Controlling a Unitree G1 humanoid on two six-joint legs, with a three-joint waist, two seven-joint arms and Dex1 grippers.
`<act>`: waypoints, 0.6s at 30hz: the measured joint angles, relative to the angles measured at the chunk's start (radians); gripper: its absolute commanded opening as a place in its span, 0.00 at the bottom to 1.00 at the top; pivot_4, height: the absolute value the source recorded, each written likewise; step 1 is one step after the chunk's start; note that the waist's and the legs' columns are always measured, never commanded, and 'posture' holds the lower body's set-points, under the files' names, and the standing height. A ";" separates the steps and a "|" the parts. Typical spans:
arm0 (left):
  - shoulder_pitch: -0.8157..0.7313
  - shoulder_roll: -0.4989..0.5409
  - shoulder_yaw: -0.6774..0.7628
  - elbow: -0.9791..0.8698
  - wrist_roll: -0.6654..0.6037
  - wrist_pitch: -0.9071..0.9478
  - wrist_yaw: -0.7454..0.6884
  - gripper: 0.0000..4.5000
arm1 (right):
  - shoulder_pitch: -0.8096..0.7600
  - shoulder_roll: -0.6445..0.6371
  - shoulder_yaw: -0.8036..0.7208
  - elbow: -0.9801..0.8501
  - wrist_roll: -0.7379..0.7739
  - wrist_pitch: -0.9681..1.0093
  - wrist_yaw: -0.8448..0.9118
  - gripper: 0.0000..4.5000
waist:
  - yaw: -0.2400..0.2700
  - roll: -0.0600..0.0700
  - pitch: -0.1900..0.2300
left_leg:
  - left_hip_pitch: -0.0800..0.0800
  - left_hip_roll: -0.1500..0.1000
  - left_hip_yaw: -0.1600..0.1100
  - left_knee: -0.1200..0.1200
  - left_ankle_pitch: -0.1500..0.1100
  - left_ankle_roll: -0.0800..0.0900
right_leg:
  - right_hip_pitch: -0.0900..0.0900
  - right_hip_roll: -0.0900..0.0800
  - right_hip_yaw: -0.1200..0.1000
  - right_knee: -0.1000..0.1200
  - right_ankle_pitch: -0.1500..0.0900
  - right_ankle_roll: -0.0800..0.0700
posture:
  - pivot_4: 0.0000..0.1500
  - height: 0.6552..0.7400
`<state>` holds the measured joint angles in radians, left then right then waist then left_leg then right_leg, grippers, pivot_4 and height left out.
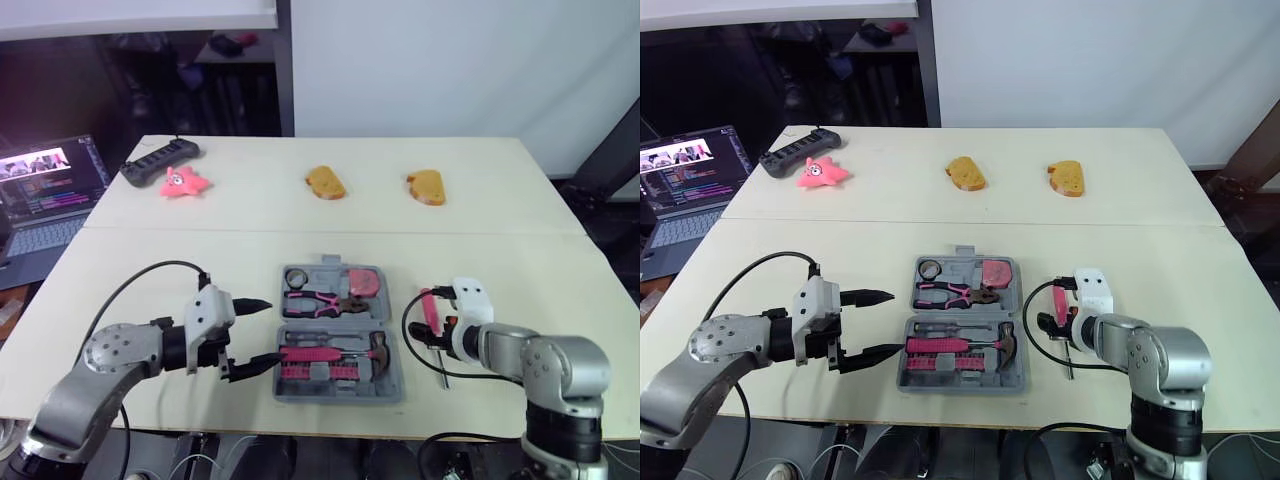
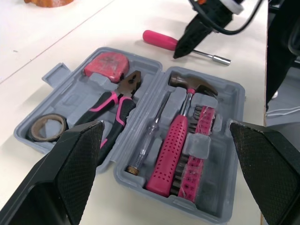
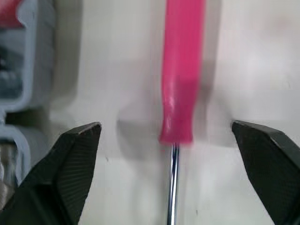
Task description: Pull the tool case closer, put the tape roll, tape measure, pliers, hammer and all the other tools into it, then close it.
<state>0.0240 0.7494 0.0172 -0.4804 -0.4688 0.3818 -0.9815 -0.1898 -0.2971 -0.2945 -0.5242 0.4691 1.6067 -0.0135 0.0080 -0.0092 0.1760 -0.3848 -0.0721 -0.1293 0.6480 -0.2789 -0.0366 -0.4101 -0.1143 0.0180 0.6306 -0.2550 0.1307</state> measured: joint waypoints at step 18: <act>-0.058 0.003 -0.001 0.035 -0.002 0.005 -0.035 1.00 | 0.337 0.115 0.301 0.061 -0.332 -0.845 -0.069 0.99 | -0.025 0.002 0.000 | 0.002 0.001 -0.001 -0.002 0.000 0.000 | 0.000 0.002 0.001 0.001 -0.001 0.000 | 1.00 1.00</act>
<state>-0.0336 0.7522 0.0163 -0.4453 -0.4711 0.3865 -1.0164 0.1470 -0.1817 0.0069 -0.4631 0.1366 0.7621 -0.0826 -0.0167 -0.0075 0.1759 -0.3830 -0.0715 -0.1298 0.6462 -0.2788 -0.0369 -0.4103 -0.1126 0.0190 0.6313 -0.2557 0.1312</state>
